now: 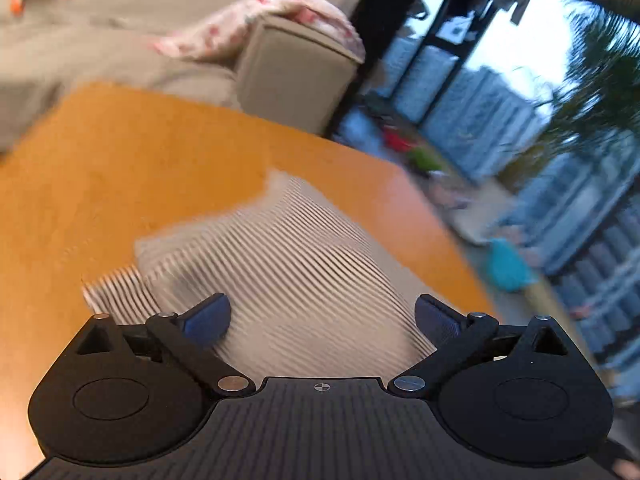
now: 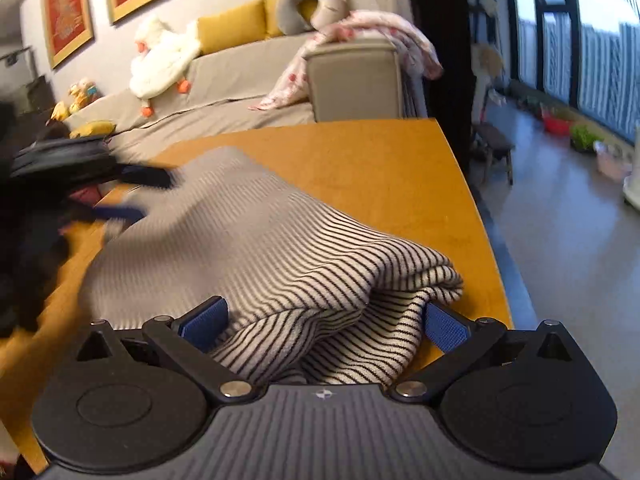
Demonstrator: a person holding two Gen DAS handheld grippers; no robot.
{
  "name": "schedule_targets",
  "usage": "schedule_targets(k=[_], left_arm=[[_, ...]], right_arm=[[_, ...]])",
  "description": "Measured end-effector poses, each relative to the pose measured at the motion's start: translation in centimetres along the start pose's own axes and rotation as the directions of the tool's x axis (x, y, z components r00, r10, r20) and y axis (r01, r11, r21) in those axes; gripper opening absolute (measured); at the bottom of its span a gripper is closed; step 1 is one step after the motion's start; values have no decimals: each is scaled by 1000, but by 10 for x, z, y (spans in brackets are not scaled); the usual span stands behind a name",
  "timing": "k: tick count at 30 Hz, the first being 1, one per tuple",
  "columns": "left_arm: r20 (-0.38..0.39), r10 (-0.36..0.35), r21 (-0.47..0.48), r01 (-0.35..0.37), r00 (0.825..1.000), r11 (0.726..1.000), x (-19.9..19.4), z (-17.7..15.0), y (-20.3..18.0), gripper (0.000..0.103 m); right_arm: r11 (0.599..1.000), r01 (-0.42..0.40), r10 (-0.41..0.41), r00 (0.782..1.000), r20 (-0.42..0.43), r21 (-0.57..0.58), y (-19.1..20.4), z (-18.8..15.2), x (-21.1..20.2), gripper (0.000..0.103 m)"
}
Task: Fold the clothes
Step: 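Lay the folded shirt down and open both grippers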
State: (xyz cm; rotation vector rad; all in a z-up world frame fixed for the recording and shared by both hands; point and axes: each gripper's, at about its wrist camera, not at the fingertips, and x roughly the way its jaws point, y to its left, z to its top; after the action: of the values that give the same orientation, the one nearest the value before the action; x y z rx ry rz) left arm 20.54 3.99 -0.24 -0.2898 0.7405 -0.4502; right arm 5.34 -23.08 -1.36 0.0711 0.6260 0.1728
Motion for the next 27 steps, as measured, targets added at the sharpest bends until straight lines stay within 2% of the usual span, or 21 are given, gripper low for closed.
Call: schedule_targets(k=[1, 4, 8, 10, 11, 13, 17, 21, 24, 27], left_arm=[[10, 37, 18, -37, 999, 999, 5, 4, -1, 102], [1, 40, 12, -40, 999, 999, -7, 0, -10, 102], [34, -20, 46, 19, 999, 999, -50, -13, -28, 102], [25, -93, 50, 92, 995, 994, -65, -22, -41, 102], [-1, -152, 36, 152, 988, 988, -67, -29, -45, 102], [-50, -264, 5, 265, 963, 964, -71, -42, -52, 102], [-143, -253, -7, 254, 957, 967, -48, -64, -50, 102], [-131, -200, -18, 200, 971, 980, -33, -60, -35, 102], [-104, -158, -35, 155, 982, 987, -25, -49, -26, 102], [-80, -129, -50, 125, 988, 991, -20, -41, -16, 102]], right_arm=[[1000, -7, 7, 1000, 10, -22, 5, -2, -5, 103], [997, -23, 27, 998, 51, -73, 4, 0, -23, 103], [995, 34, -23, 993, 116, -94, -12, 18, -35, 103], [993, 71, -61, 992, 113, -92, -19, 29, -27, 103], [992, 81, -71, 992, 103, -94, -22, 32, -21, 103], [989, 108, -103, 993, 52, -100, -23, 32, -4, 103], [986, 136, -139, 990, -18, -94, -15, 12, 13, 103], [976, 157, -157, 988, 15, -154, 4, 0, -2, 103], [982, 61, -64, 998, -10, -177, 19, -3, -10, 103], [980, -46, 40, 999, -33, -192, 29, 0, -15, 103]])
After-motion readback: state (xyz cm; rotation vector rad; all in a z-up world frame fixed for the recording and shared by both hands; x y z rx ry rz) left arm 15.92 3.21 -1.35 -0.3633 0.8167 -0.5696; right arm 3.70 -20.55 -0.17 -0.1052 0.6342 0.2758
